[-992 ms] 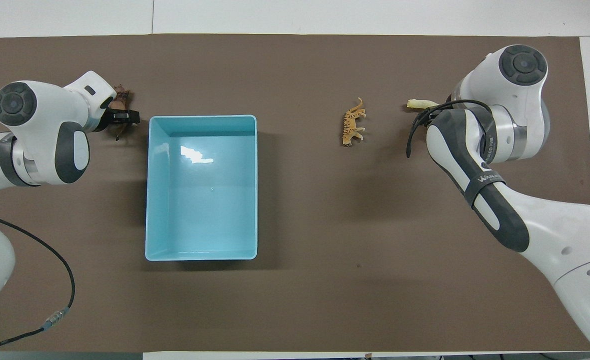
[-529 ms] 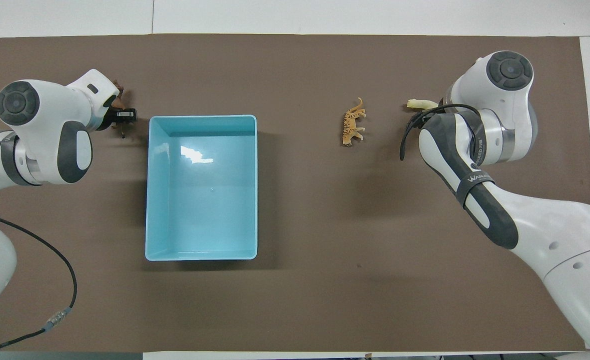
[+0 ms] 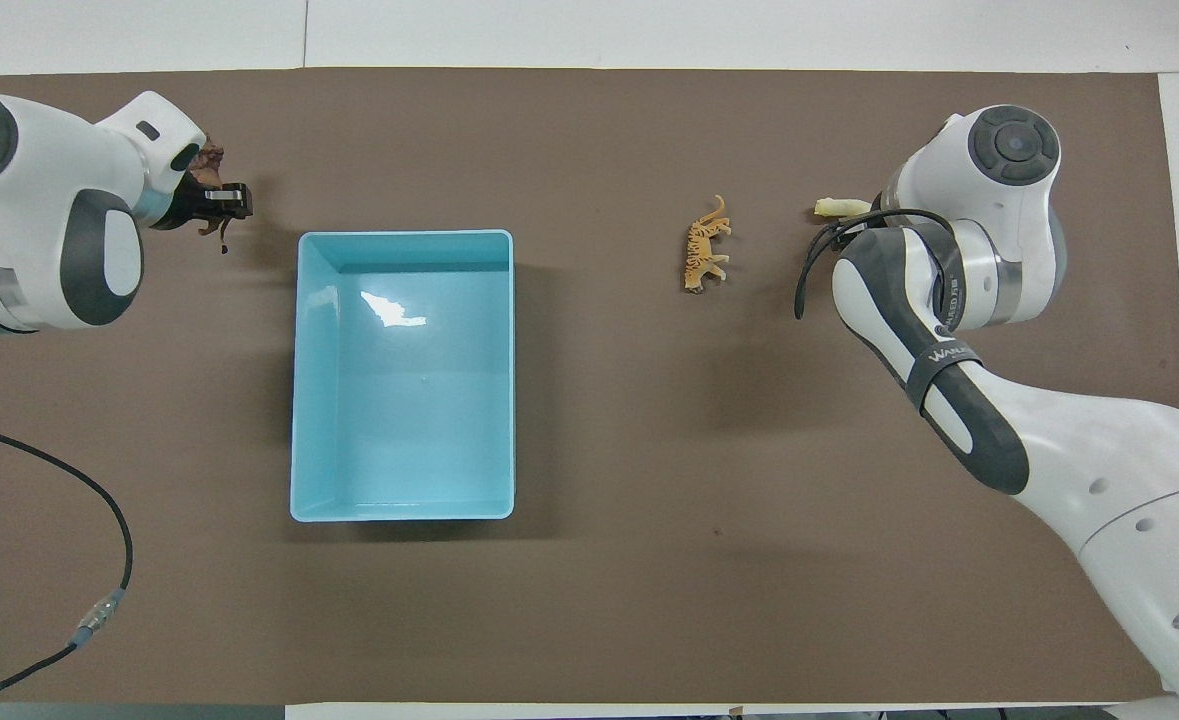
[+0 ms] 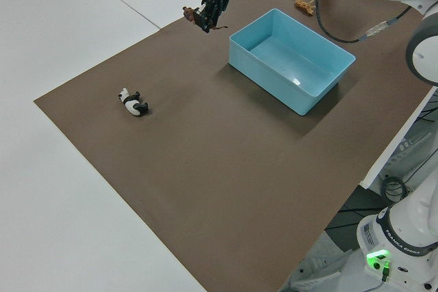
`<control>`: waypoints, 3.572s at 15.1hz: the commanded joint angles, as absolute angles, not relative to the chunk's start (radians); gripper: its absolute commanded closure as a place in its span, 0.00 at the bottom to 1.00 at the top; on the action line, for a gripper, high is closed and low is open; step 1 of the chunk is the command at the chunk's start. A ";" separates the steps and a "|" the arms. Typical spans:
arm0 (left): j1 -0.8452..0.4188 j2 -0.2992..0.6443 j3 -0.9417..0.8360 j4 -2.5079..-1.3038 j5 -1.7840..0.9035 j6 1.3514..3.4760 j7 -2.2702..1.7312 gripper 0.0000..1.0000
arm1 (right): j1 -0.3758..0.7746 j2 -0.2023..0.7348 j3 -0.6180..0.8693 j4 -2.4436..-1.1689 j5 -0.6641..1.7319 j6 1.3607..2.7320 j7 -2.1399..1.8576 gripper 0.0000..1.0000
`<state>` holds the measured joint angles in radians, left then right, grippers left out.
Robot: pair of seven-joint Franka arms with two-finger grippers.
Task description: Put all toys into storage box
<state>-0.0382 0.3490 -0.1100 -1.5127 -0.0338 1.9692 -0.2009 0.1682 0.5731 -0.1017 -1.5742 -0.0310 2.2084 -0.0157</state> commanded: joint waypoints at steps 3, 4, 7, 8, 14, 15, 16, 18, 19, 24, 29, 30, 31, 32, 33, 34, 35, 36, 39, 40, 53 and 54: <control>-0.273 0.203 -0.094 -1.751 -0.037 1.959 -0.459 0.69 | 0.167 0.488 -0.098 -1.470 -0.017 2.005 -0.014 1.00; -0.296 0.171 -0.094 -1.828 -0.037 1.994 -0.460 0.68 | 0.167 0.451 -0.098 -1.463 -0.015 1.973 -0.012 1.00; -0.316 0.112 -0.094 -1.994 -0.037 2.146 -0.446 0.08 | 0.175 0.361 -0.080 -1.453 -0.014 1.876 0.007 1.00; -0.310 0.114 -0.094 -1.991 -0.037 2.143 -0.439 0.00 | 0.192 0.342 -0.069 -1.437 -0.014 1.835 0.049 1.00; -0.197 0.136 -0.078 -1.841 0.032 2.084 -0.272 0.00 | 0.503 0.330 -0.064 -1.339 -0.017 1.718 0.498 1.00; -0.148 0.153 -0.077 -1.838 0.032 2.129 -0.190 0.00 | 0.538 0.330 -0.064 -1.335 0.004 1.726 0.533 1.00; -0.077 0.159 -0.077 -1.838 0.032 2.178 -0.119 0.00 | 0.573 0.331 -0.066 -1.327 0.043 1.745 0.555 1.00; 0.029 0.207 -0.077 -1.807 0.037 2.239 0.004 0.00 | 0.665 0.340 -0.064 -1.344 0.064 1.874 0.592 1.00; 0.079 0.259 -0.077 -1.746 0.037 2.247 0.087 0.00 | 0.707 0.353 -0.064 -1.365 0.064 1.934 0.626 1.00; 0.172 0.506 -0.075 -1.545 0.083 2.397 0.187 0.00 | 0.860 0.515 -0.067 -1.387 0.046 2.156 0.690 1.00; 0.232 0.658 -0.075 -1.433 0.094 2.557 0.186 0.00 | 0.893 0.578 -0.066 -1.387 0.041 2.229 0.811 0.01; 0.239 0.682 -0.074 -1.416 0.091 2.566 0.187 0.00 | 0.900 0.578 -0.067 -1.381 0.041 2.215 0.851 0.00; 0.265 0.696 -0.075 -1.411 0.087 2.588 0.189 0.00 | 0.900 0.578 -0.067 -1.371 0.041 2.185 0.865 0.00; 0.281 0.707 -0.075 -1.410 0.089 2.605 0.190 0.00 | 0.897 0.580 -0.071 -1.352 0.040 2.128 0.874 0.00; 0.281 0.722 -0.075 -1.404 0.089 2.623 0.187 0.00 | 0.891 0.586 -0.072 -1.309 0.041 2.071 0.899 0.00; 0.282 0.741 -0.075 -1.401 0.087 2.653 0.187 0.00 | 0.884 0.586 -0.077 -1.272 0.040 2.027 0.929 0.00; 0.287 0.750 -0.075 -1.404 0.087 2.674 0.187 0.00 | 0.871 0.578 -0.090 -1.250 0.040 1.978 0.933 0.00; 0.291 0.752 -0.075 -1.408 0.087 2.677 0.187 0.00 | 0.844 0.571 -0.116 -1.238 0.037 1.935 0.931 0.00; 0.292 0.750 -0.075 -1.440 0.069 2.701 0.172 0.00 | 0.757 0.546 -0.158 -1.238 0.005 1.914 0.785 0.00; 0.290 0.750 -0.075 -1.446 0.061 2.703 0.170 0.00 | 0.715 0.546 -0.160 -1.244 -0.005 1.920 0.723 0.00; 0.285 0.727 -0.064 -1.534 0.080 2.717 0.175 1.00 | 0.482 0.607 -0.155 -1.437 0.026 2.128 0.560 0.00; 0.285 0.727 -0.064 -1.534 0.080 2.717 0.175 1.00 | 0.477 0.629 -0.156 -1.434 0.026 2.152 0.560 0.00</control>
